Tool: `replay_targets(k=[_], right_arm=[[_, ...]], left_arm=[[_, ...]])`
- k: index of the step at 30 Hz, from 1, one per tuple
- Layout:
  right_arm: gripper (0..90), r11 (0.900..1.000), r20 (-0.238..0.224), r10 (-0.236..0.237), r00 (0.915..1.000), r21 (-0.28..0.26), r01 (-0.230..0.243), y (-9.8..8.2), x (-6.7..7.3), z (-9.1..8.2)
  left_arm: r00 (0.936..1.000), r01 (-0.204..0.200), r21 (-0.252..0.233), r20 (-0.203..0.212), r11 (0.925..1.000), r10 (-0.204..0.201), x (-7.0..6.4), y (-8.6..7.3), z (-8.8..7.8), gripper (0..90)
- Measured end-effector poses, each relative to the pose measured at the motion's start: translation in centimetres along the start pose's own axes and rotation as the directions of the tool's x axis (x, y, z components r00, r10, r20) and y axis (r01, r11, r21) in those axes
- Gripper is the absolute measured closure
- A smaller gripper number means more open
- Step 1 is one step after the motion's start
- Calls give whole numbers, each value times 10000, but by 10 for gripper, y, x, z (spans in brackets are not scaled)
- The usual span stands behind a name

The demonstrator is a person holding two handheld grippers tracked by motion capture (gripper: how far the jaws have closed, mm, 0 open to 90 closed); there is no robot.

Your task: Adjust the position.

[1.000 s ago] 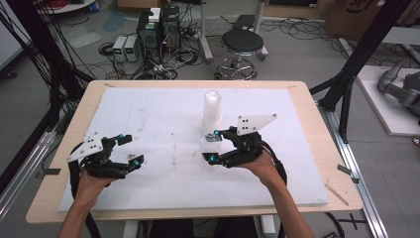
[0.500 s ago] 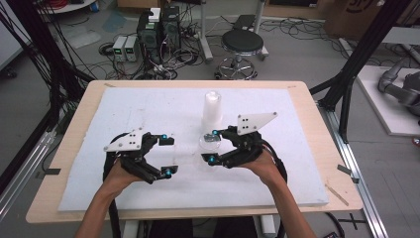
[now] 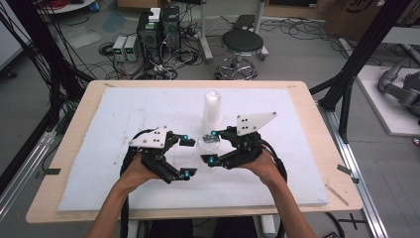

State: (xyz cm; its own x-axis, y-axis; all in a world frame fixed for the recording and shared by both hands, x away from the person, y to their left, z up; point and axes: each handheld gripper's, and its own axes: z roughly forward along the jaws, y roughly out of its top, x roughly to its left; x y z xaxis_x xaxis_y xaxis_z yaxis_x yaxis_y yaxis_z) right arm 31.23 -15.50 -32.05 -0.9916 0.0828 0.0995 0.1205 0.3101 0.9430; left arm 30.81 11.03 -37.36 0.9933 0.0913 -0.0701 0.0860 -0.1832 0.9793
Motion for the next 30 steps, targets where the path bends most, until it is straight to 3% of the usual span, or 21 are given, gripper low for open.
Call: replay_targets(k=[8, 30], right_arm=[[391, 10000, -129, -22, 9999, 1, 22, -1, 0, 1], [391, 9998, -200, -22, 9998, -195, 18, -2, 1, 3]], left_arm=[[9992, 56, 220, 398, 9997, -65, 1, 4, 18, 109], [9983, 199, -209, 560, 9996, -187, 3, -7, 24, 209]])
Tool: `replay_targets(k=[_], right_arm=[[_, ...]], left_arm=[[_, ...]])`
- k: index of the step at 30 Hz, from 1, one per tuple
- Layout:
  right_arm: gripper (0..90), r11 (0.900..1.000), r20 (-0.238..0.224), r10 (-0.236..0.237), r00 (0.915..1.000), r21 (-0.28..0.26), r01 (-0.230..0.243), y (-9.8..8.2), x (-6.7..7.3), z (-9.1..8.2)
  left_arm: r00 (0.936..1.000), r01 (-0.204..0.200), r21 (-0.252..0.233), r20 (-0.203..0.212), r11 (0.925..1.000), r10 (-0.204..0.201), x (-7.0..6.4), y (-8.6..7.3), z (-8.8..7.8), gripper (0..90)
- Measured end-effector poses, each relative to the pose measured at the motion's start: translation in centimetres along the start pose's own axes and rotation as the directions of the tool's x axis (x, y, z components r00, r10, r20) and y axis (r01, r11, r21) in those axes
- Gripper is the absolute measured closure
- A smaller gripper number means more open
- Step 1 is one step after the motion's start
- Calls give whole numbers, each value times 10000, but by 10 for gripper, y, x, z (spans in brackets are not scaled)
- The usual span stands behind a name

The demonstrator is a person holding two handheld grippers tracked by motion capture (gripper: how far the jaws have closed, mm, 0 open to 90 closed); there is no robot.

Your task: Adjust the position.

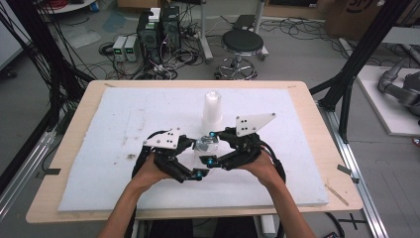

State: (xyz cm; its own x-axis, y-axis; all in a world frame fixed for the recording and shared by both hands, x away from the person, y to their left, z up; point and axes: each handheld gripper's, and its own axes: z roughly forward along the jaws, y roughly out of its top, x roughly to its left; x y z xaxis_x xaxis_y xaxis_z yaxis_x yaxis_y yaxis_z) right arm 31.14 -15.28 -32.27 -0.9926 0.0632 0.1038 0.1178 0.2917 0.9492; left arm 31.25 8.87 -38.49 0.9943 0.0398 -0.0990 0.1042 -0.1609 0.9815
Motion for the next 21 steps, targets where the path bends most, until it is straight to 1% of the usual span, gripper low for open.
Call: replay_targets(k=[5, 12, 13, 15, 16, 17, 18, 21], right_arm=[[391, 10000, -18, -28, 10000, -49, 28, -1, -1, 1], [386, 10000, -74, -9, 10000, -35, 9, -2, -1, 2], [348, 10000, -78, -37, 10000, -30, 36, -3, -2, 2], [204, 10000, -62, 19, 10000, -9, -19, -3, -2, 3], [155, 10000, 28, 59, 10000, 47, -59, -2, -1, 3], [144, 10000, 133, 43, 9999, 43, -43, -2, -1, 4], [143, 10000, 48, 48, 10000, 46, -48, -2, -1, 3], [140, 10000, -22, 5, 10000, 80, -5, -2, 0, 2]], left_arm=[[9999, -140, -72, 74, 9999, 141, -1, -1, -1, 277], [9999, -156, -15, 13, 9999, 156, -1, -2, -1, 297], [9998, -176, -3, 19, 9998, 176, -1, -2, -1, 298], [9998, -178, -20, -33, 9998, 178, -1, -2, -2, 302], [9999, -166, -24, -34, 9999, 166, -1, -2, -2, 302], [9999, -160, -8, -30, 9999, 160, -1, -2, -2, 303], [9999, -146, 4, -24, 9999, 146, -1, -2, -2, 303], [9998, -184, 125, -41, 9998, 185, -2, -2, -4, 304]])
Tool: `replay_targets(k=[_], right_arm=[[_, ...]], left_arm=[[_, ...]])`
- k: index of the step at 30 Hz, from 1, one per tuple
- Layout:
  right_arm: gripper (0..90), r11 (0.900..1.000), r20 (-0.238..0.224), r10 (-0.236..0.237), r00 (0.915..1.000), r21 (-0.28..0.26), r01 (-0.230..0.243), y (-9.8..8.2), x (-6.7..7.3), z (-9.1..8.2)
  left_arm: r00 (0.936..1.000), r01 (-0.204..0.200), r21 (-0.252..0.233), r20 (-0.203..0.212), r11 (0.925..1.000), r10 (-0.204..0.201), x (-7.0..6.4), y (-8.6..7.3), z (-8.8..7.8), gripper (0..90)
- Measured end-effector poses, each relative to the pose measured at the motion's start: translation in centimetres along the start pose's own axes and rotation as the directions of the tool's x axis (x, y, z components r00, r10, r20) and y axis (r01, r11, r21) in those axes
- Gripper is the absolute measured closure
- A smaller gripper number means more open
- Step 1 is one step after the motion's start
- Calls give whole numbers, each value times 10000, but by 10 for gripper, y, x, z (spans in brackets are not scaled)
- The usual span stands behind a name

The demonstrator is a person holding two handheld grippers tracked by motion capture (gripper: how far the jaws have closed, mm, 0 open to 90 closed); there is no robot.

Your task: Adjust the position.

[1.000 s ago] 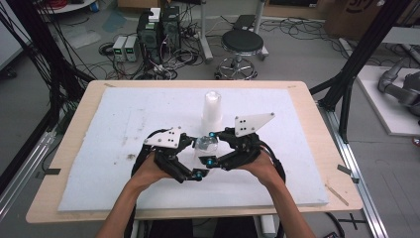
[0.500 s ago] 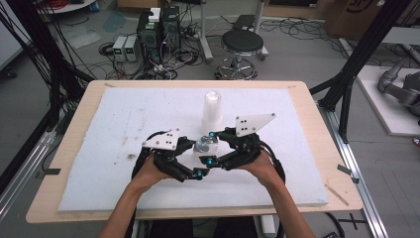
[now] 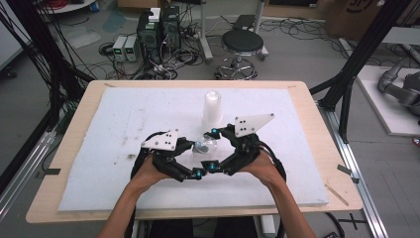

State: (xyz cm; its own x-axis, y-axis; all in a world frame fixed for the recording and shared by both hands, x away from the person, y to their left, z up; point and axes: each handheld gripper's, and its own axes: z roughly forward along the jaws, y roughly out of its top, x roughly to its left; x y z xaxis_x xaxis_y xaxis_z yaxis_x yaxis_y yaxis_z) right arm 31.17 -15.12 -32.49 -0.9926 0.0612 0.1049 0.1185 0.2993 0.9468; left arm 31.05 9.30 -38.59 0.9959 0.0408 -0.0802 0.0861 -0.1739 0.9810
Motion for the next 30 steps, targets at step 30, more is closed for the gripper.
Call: replay_targets(k=[30], right_arm=[[142, 8901, 525, -1608, 9856, 4391, 1218, 3, 15, 9]], left_arm=[[9962, -727, 7692, 256, 6348, 831, 2, 44, -7, 305]])
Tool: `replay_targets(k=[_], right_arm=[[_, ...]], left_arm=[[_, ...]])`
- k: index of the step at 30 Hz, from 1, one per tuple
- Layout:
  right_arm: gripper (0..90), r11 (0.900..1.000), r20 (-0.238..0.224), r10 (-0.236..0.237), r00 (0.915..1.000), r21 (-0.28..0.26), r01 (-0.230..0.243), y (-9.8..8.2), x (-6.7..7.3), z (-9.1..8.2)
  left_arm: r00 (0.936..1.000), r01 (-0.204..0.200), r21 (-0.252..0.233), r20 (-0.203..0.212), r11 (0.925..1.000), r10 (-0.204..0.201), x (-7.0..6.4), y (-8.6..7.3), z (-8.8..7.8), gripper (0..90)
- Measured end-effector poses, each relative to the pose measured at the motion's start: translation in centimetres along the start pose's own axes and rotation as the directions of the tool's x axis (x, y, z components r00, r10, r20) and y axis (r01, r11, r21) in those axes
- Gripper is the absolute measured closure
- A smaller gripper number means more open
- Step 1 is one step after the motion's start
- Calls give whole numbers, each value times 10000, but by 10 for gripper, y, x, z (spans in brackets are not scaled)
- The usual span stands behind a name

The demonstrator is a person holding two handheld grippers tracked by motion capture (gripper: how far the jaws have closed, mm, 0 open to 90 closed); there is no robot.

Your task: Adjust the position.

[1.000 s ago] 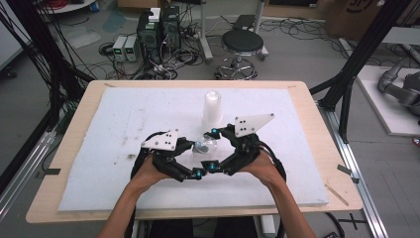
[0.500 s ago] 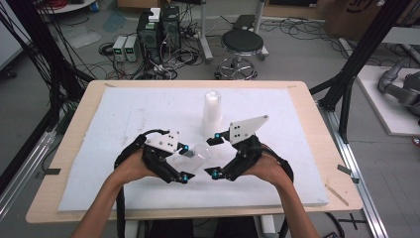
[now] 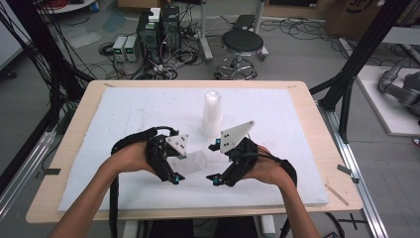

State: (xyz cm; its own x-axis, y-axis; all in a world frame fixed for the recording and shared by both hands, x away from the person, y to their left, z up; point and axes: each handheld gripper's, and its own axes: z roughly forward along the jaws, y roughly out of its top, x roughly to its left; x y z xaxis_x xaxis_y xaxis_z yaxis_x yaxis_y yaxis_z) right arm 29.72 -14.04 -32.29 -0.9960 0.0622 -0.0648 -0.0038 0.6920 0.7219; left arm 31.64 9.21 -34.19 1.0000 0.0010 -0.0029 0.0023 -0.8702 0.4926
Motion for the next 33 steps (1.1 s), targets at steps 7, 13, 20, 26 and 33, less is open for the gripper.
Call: replay_targets(k=[7, 13, 20, 26, 33], right_arm=[[142, 9982, 34, -125, 9999, 585, 123, 1, 0, 6], [142, 9931, -29, -206, 9998, 1151, 208, 2, 0, 13], [145, 9887, -31, -293, 9996, 1470, 294, 3, 0, 19], [154, 9893, 20, -277, 9996, 1436, 271, 4, -1, 20], [191, 9903, 73, -278, 9996, 1363, 265, 4, -1, 23]], left_arm=[[10000, 21, 528, -52, 9986, -18, 0, 6, 4, 306], [9999, -40, 884, -100, 9961, 49, 0, 13, 7, 307], [9999, -144, 1196, -72, 9927, 154, 0, 20, 13, 309], [9998, -183, 1224, -44, 9923, 190, 1, 22, 15, 310], [9997, -237, 1296, 17, 9913, 237, 1, 24, 18, 310]])
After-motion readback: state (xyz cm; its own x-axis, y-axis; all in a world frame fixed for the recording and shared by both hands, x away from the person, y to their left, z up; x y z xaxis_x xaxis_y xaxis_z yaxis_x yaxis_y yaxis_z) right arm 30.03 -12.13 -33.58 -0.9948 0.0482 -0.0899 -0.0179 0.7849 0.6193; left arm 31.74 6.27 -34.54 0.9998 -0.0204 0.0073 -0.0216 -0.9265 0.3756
